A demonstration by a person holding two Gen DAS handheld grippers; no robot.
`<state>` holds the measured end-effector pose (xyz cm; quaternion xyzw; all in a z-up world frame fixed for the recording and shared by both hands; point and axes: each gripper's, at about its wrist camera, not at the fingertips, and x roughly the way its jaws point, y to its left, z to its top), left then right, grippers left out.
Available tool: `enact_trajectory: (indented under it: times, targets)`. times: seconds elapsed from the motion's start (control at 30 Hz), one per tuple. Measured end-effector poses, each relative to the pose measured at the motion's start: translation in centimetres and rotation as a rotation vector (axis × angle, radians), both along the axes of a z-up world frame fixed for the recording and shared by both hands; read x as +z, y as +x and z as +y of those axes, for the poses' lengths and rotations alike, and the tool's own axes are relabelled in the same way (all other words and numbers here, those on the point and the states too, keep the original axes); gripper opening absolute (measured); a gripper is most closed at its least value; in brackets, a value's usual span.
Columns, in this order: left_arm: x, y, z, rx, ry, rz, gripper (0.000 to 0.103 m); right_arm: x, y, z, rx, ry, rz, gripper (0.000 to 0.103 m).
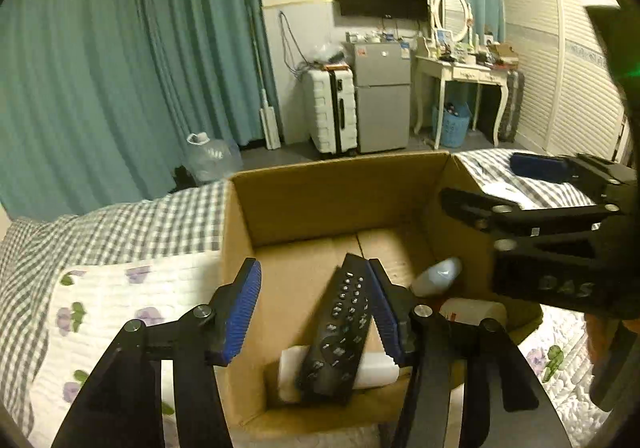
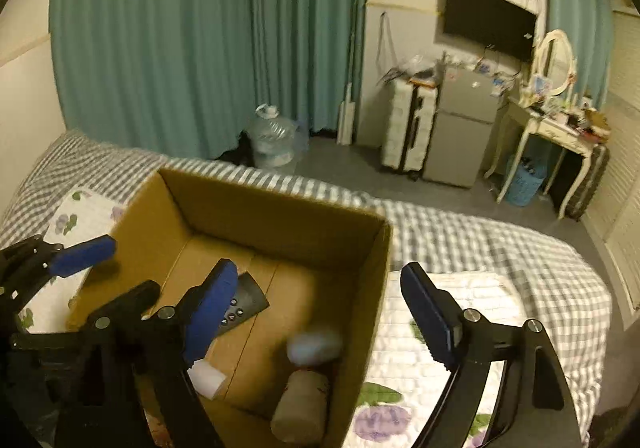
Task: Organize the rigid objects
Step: 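Lower the remote and earbud case into the box and open both tools, then grasp the pink rose-printed card with the left tool while the right grasps the white square charger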
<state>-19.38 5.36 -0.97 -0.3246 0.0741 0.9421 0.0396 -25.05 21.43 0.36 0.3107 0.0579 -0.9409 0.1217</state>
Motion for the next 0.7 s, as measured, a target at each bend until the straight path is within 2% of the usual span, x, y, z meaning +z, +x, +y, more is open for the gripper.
enact_trajectory:
  times: [0.1, 0.17, 0.23, 0.43, 0.53, 0.7]
  targets:
    - [1.7, 1.9, -0.4, 0.018, -0.008, 0.031, 0.062, 2.2, 2.3, 0.6, -0.028, 0.006, 0.046, 0.096]
    - [3.1, 3.3, -0.7, 0.029, -0.014, 0.062, 0.069, 3.9, 4.6, 1.1, -0.051, 0.014, 0.077, 0.098]
    - [4.7, 5.3, -1.3, 0.033, 0.000, 0.083, 0.070, 5.1, 6.7, 1.4, -0.059, 0.020, 0.092, 0.103]
    - [7.6, 10.1, -3.0, 0.058, 0.037, 0.107, 0.071, 7.6, 12.7, 1.8, -0.080, 0.061, 0.104, 0.103]
    - [7.7, 11.6, -3.7, 0.063, 0.040, 0.096, 0.071, 7.4, 15.1, 1.3, -0.080, 0.085, 0.095, 0.103]
    - [5.5, 13.4, -5.3, 0.085, 0.055, 0.041, 0.071, 4.5, 17.1, 0.3, -0.069, 0.089, 0.034, 0.103]
